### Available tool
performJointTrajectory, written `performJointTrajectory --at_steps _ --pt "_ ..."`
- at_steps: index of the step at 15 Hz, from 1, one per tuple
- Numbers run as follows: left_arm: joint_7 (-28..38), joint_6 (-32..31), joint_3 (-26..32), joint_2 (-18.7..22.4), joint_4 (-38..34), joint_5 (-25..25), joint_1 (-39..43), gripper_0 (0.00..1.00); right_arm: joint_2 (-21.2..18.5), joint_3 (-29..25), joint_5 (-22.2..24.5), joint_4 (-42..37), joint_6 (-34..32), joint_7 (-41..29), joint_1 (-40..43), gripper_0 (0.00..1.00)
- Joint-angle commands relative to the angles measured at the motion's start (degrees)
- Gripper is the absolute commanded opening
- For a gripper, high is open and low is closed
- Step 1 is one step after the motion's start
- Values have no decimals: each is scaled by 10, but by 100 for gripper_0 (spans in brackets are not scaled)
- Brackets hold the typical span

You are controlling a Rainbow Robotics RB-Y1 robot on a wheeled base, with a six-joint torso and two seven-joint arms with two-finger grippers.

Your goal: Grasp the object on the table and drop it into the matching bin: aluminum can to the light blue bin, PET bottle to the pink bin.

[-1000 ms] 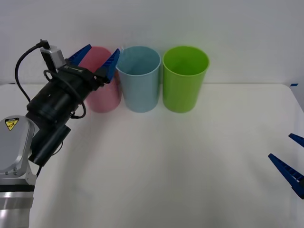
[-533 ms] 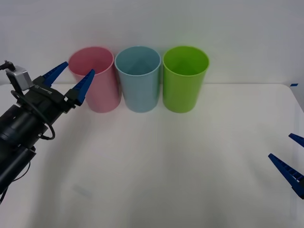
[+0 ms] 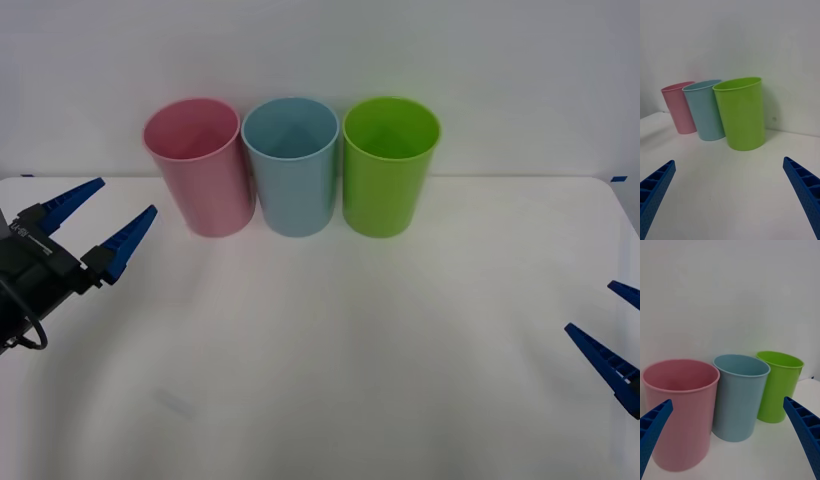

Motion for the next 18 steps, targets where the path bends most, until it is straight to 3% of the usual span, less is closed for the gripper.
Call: performJointTrajectory --at_steps 1,7,12,18 --pt "-27 -46 36 2 0 8 26 100 0 0 0 0 0 0 0 100" --pt "-97 -61 59 40 1 71 100 100 0 0 0 0 0 0 0 100" --pt "-102 -111 94 42 3 74 127 100 0 0 0 0 0 0 0 100" --pt "-96 -122 114 42 3 79 139 100 0 0 0 0 0 0 0 100"
